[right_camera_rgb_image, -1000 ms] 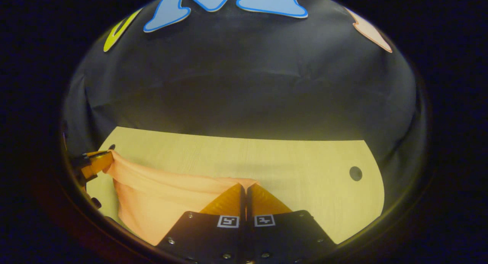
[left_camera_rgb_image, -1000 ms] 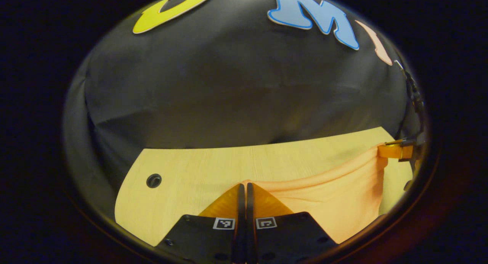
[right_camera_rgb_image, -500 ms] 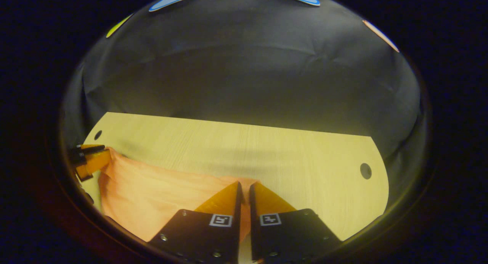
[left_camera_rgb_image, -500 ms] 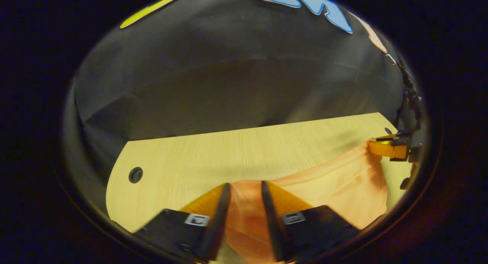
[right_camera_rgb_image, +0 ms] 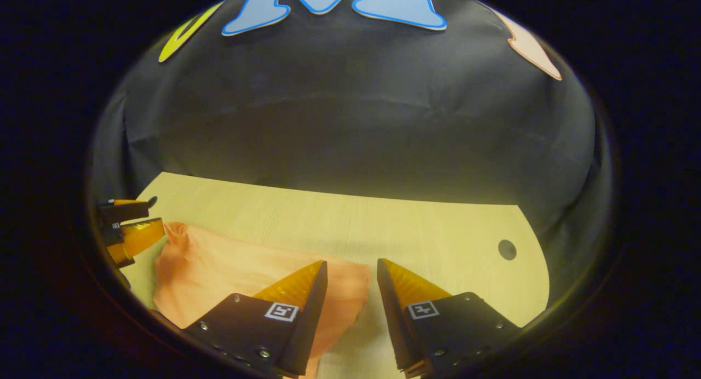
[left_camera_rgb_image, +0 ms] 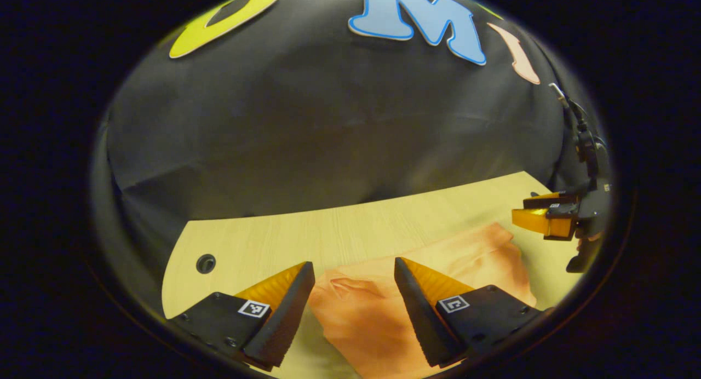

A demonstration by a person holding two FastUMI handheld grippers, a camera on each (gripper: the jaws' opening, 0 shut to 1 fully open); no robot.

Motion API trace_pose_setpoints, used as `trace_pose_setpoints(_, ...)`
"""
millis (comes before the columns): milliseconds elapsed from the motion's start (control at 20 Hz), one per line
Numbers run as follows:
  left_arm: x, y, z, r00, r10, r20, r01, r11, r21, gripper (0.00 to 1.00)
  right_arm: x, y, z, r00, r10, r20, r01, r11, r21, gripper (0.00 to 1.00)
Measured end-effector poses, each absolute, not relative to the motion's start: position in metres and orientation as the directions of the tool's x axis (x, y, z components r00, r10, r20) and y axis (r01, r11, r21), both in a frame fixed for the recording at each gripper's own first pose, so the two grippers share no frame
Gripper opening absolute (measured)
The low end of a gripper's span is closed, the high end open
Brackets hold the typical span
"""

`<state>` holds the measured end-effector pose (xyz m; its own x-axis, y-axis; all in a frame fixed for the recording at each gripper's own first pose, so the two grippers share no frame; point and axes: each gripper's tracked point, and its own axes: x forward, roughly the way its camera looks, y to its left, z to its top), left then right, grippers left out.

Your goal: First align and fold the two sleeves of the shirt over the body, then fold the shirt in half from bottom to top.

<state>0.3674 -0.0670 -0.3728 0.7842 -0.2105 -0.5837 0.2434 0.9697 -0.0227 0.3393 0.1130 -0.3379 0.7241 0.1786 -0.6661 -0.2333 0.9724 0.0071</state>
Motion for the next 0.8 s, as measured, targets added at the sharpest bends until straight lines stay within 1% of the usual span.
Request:
trace_pose_setpoints(50, 0.362, -0.068, -0.362, 0.793, -0.214, -0.57, 0.248, 0.969, -0.019, 0.92, 0.336, 0.113, -0.332, 0.734, 0.183, -0.654, -0.236, 0.972, 0.007, 0.58)
trace_pose_setpoints(150, 0.351, -0.071, -0.342, 0.809, -0.219, -0.545, 0.256, 0.967, -0.008, 1.0, 0.318, 0.112, -0.313, 0.751, 0.195, -0.631, -0.246, 0.969, 0.008, 0.58)
trace_pose_setpoints(400, 0.296, -0.061, -0.287, 0.848, -0.214, -0.485, 0.241, 0.97, -0.007, 1.0, 0.264, 0.104, -0.254, 0.798, 0.223, -0.56, -0.233, 0.971, 0.054, 0.58)
trace_pose_setpoints(450, 0.281, -0.061, -0.275, 0.853, -0.21, -0.477, 0.236, 0.972, -0.007, 0.96, 0.251, 0.101, -0.239, 0.809, 0.224, -0.543, -0.226, 0.972, 0.064, 0.58)
trace_pose_setpoints(500, 0.262, -0.06, -0.262, 0.858, -0.208, -0.469, 0.229, 0.973, -0.012, 1.0, 0.241, 0.097, -0.224, 0.819, 0.226, -0.527, -0.223, 0.972, 0.071, 0.58)
trace_pose_setpoints(550, 0.246, -0.06, -0.249, 0.864, -0.209, -0.459, 0.225, 0.974, -0.02, 0.96, 0.228, 0.092, -0.209, 0.828, 0.228, -0.512, -0.22, 0.972, 0.078, 0.58)
trace_pose_setpoints(750, 0.175, -0.065, -0.196, 0.879, -0.201, -0.433, 0.205, 0.978, -0.038, 0.96, 0.168, 0.08, -0.142, 0.861, 0.253, -0.441, -0.22, 0.967, 0.125, 0.58)
trace_pose_setpoints(800, 0.157, -0.066, -0.181, 0.885, -0.199, -0.421, 0.199, 0.979, -0.046, 1.0, 0.151, 0.075, -0.126, 0.866, 0.259, -0.428, -0.222, 0.966, 0.135, 0.58)
